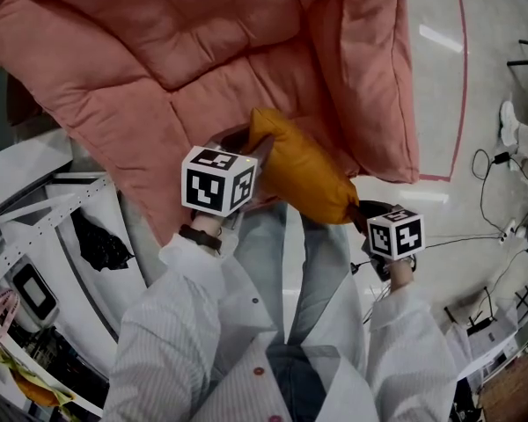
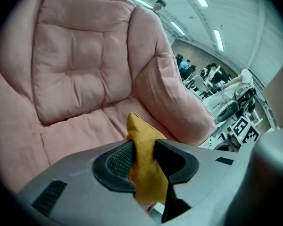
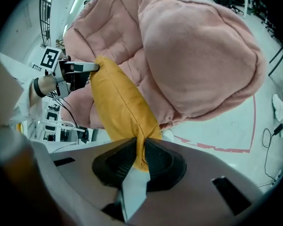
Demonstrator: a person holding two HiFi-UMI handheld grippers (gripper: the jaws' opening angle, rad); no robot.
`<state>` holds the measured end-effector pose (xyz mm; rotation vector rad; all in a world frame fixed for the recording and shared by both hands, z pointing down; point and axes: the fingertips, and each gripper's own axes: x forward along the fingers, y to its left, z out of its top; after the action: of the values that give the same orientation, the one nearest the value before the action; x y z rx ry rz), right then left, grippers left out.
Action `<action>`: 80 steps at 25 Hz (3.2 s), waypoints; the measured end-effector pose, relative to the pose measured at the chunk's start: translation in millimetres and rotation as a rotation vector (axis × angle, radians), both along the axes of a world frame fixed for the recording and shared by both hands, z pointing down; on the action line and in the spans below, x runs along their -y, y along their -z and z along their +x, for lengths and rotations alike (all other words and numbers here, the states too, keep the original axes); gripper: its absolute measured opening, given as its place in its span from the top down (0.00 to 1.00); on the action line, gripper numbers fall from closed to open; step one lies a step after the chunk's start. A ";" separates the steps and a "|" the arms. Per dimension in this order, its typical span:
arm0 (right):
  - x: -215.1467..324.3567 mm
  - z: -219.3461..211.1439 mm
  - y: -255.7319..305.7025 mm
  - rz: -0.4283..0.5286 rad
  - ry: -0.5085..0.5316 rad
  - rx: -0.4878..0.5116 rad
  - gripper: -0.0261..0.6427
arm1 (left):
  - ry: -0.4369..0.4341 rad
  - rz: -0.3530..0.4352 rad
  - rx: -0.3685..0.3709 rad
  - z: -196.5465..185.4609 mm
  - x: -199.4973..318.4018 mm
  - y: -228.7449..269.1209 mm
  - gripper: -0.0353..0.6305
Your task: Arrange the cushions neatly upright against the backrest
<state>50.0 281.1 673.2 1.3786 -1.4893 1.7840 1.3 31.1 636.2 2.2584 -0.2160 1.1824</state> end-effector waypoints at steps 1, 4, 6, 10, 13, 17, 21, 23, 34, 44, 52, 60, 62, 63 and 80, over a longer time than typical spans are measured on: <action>1.8 -0.3 2.9 0.002 0.004 -0.005 0.88 | 0.011 -0.001 -0.001 -3.2 1.3 1.4 0.72; 6.1 2.1 13.3 0.005 0.026 -0.027 0.88 | 0.047 -0.009 -0.002 -13.4 3.1 8.4 0.73; 9.6 6.5 20.9 0.005 0.049 -0.049 0.88 | 0.074 -0.016 -0.002 -20.7 3.4 13.2 0.73; 27.6 17.4 38.2 0.020 0.095 -0.108 0.88 | 0.149 -0.018 -0.019 -36.7 11.8 26.7 0.74; 49.4 26.2 52.1 0.046 0.132 -0.147 0.89 | 0.217 -0.007 -0.044 -49.5 23.6 41.2 0.74; 80.9 36.5 66.1 0.079 0.188 -0.203 0.89 | 0.286 0.008 -0.080 -64.4 39.6 56.9 0.74; 113.6 38.0 80.9 0.106 0.272 -0.251 0.89 | 0.376 0.013 -0.100 -83.8 56.5 67.5 0.74; 133.3 40.9 86.8 0.121 0.320 -0.277 0.89 | 0.424 0.015 -0.107 -92.5 65.7 70.1 0.74; 254.7 83.7 107.4 0.203 0.548 -0.381 0.89 | 0.663 -0.001 -0.118 -103.6 109.0 77.8 0.75; 346.8 99.2 125.3 0.239 0.643 -0.386 0.89 | 0.778 0.022 -0.130 -99.4 171.8 97.9 0.76; 416.3 114.1 112.6 0.262 0.683 -0.373 0.89 | 0.831 0.018 -0.101 -90.4 219.4 84.8 0.75; 434.1 126.5 84.6 0.260 0.669 -0.327 0.89 | 0.844 0.017 -0.043 -79.0 236.9 61.4 0.73; 438.0 130.4 78.7 0.259 0.663 -0.317 0.89 | 0.844 0.013 -0.027 -75.6 241.7 54.9 0.73; 440.4 133.1 75.7 0.256 0.658 -0.315 0.89 | 0.841 0.013 -0.016 -73.2 244.9 51.4 0.73; 443.4 148.6 60.2 0.235 0.574 -0.322 0.89 | 0.849 0.001 0.005 -64.2 260.7 28.5 0.68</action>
<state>198.5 -162.3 613.0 1.1144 -1.7227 1.0141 -62.9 -229.6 607.7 1.8254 -1.0485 0.7110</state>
